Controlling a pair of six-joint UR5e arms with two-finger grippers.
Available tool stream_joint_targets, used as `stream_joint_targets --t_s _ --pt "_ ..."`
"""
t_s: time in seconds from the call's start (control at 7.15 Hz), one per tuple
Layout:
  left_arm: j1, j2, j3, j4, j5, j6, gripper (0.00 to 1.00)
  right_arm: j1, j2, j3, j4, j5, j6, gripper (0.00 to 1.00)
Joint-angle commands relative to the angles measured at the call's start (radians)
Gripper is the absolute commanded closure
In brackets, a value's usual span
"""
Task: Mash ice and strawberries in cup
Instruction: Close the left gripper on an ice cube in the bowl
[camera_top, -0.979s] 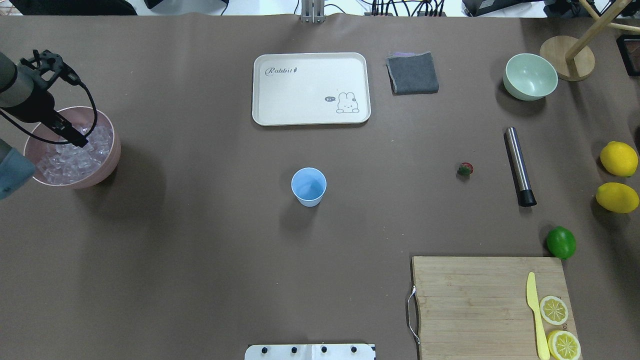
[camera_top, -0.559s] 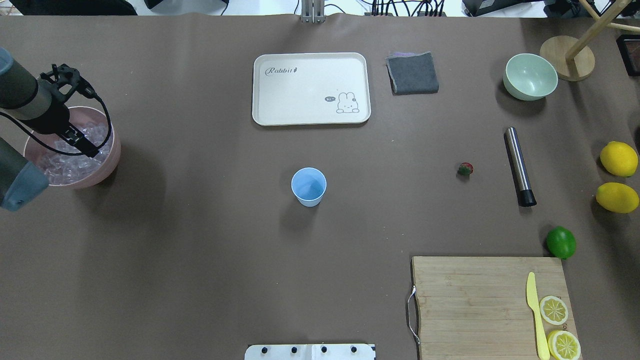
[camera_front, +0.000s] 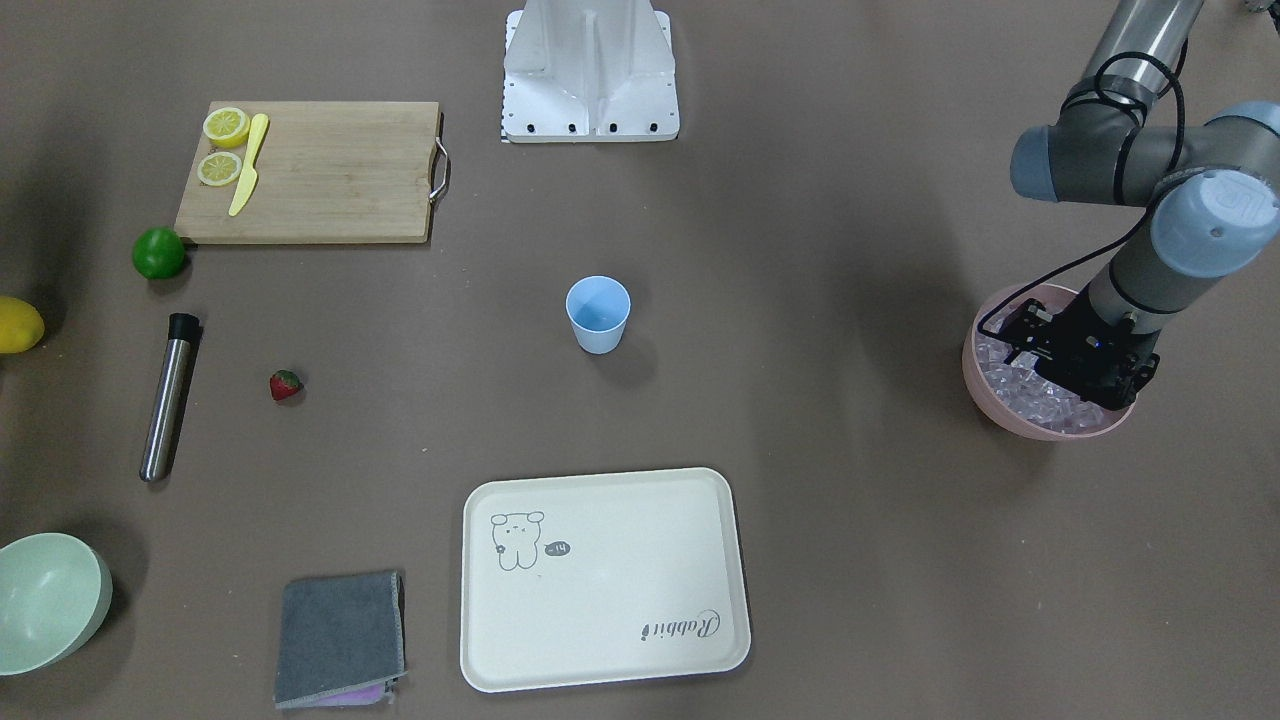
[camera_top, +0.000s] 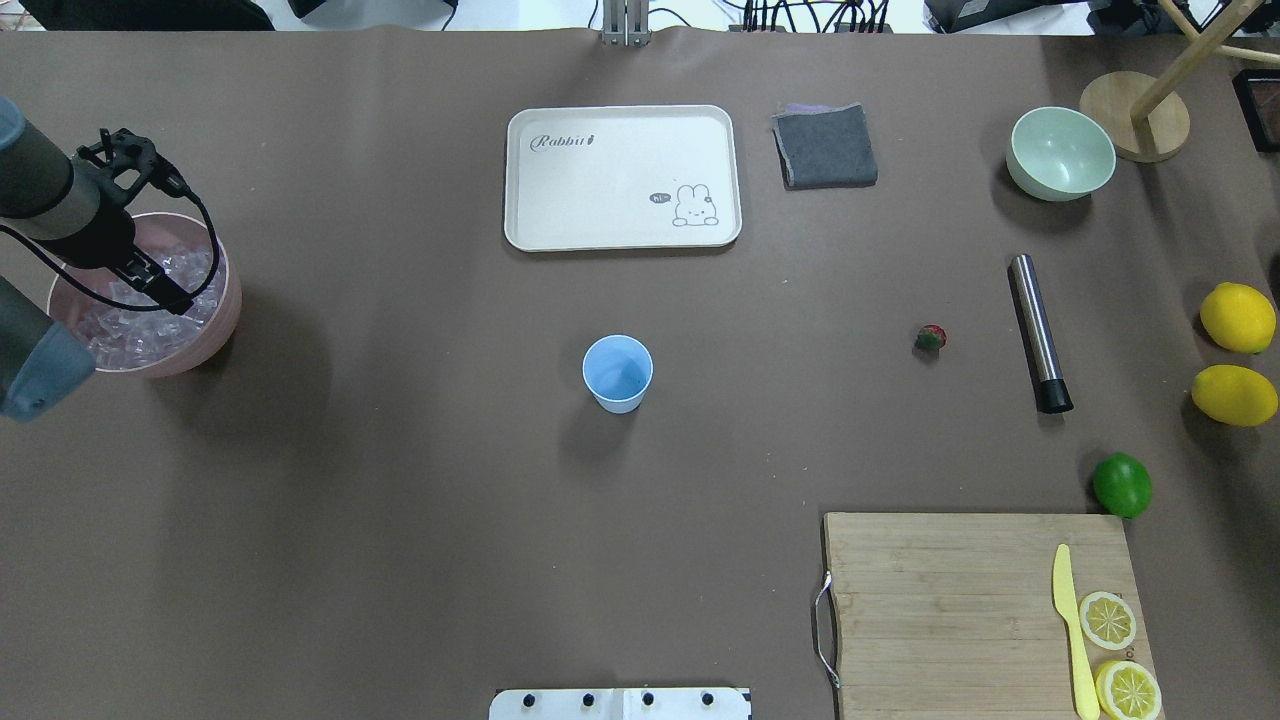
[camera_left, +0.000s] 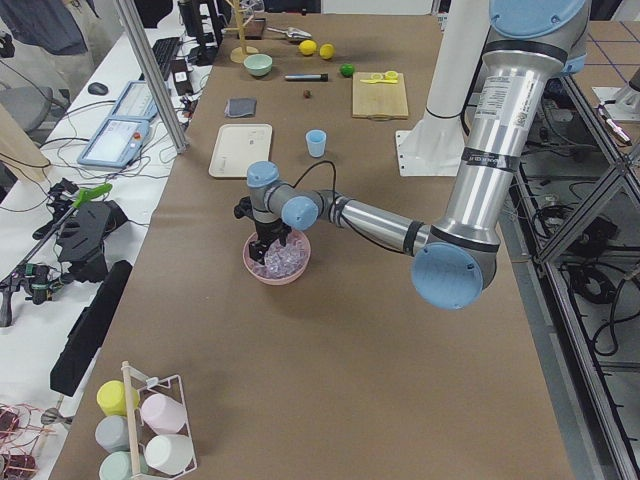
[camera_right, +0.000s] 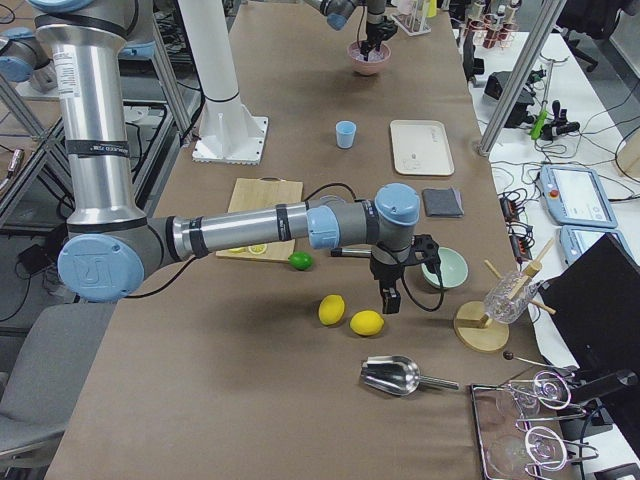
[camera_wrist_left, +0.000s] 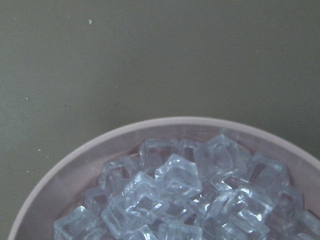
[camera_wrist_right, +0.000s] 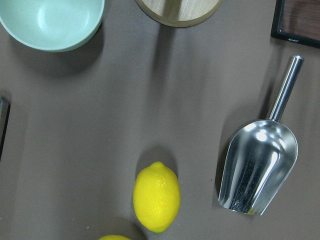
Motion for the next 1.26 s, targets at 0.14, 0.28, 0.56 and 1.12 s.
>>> stream_joint_targets --t_s 0.14,0.28,0.56,1.12 --pt "0.007 -0.006 0.012 0.008 0.059 -0.004 0.06 0.0 0.001 0.0 0.0 0.0 0.0 0.0" --pt "0.008 -0.006 0.009 0.008 0.061 -0.005 0.41 0.0 0.001 0.0 0.0 0.0 0.0 0.0" --pt "0.004 -0.01 -0.011 0.026 0.058 -0.004 1.0 -0.001 0.002 0.0 0.0 0.0 0.0 0.0" --pt "-0.033 0.0 -0.109 0.125 0.056 -0.004 1.0 -0.001 0.002 0.0 0.0 0.002 0.002 0.0"
